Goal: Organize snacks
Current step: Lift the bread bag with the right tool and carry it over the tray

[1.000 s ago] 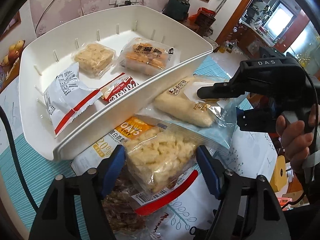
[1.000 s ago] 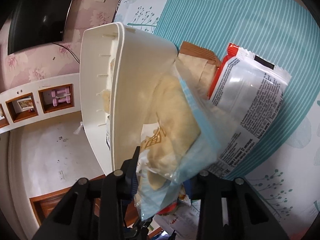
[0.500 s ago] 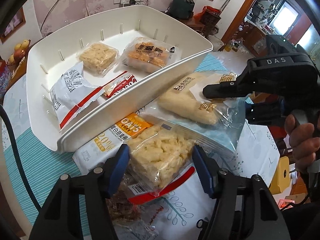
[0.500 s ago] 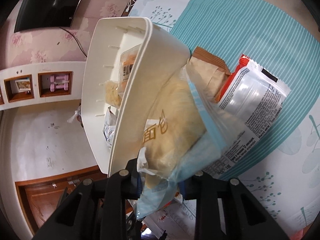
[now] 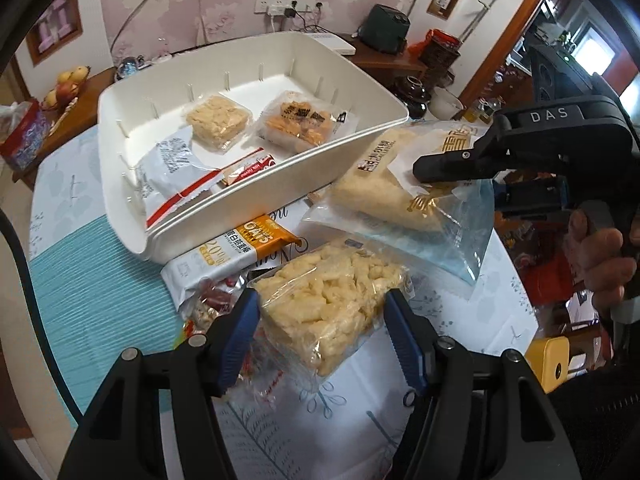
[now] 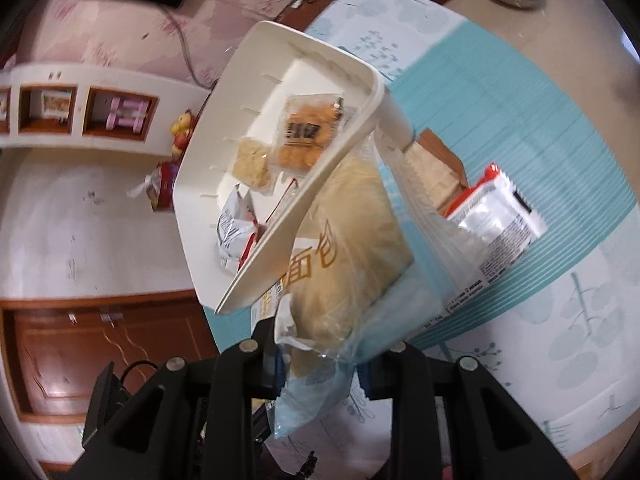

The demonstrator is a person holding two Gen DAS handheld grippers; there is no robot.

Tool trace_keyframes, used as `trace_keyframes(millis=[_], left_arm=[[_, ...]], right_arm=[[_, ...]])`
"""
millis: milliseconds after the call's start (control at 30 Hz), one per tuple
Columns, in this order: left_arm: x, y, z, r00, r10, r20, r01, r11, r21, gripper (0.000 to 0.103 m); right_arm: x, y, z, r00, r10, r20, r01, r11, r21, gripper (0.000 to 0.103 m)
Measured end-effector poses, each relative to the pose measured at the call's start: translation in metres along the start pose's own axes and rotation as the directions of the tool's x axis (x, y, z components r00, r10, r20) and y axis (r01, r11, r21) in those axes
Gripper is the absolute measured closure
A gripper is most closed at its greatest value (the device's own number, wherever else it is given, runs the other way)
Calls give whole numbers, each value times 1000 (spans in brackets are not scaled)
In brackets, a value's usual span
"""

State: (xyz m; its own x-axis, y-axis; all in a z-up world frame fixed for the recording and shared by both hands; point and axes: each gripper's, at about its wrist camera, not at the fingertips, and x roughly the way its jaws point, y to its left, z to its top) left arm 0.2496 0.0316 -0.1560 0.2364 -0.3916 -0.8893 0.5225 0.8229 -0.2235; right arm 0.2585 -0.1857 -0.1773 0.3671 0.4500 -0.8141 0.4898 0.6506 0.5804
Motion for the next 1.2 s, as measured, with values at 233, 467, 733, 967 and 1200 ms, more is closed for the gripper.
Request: trace_keyframes(millis=[233, 467, 733, 967, 1200], left_arm=[[-36, -3, 4, 997, 47, 65, -42, 996, -74, 41], [-68, 5, 21, 977, 99, 187, -68, 984, -167, 41], [-73, 27, 52, 947, 164, 276, -96, 965, -246, 41], [-54, 45, 83, 929, 221, 297, -142, 953, -266, 40], [-27, 52, 110, 938, 250, 241, -193, 952, -238, 40]], right_arm=[[-34, 24, 9, 998, -65, -3, 64, 991, -120, 77], [-54, 47, 20, 987, -128, 93, 149, 951, -272, 77], [-61, 70, 26, 956, -136, 262, 240, 873, -424, 77], [-48, 82, 31, 908, -136, 397, 340, 794, -505, 77], [-24, 96, 25, 855, -120, 504, 454, 644, -616, 77]])
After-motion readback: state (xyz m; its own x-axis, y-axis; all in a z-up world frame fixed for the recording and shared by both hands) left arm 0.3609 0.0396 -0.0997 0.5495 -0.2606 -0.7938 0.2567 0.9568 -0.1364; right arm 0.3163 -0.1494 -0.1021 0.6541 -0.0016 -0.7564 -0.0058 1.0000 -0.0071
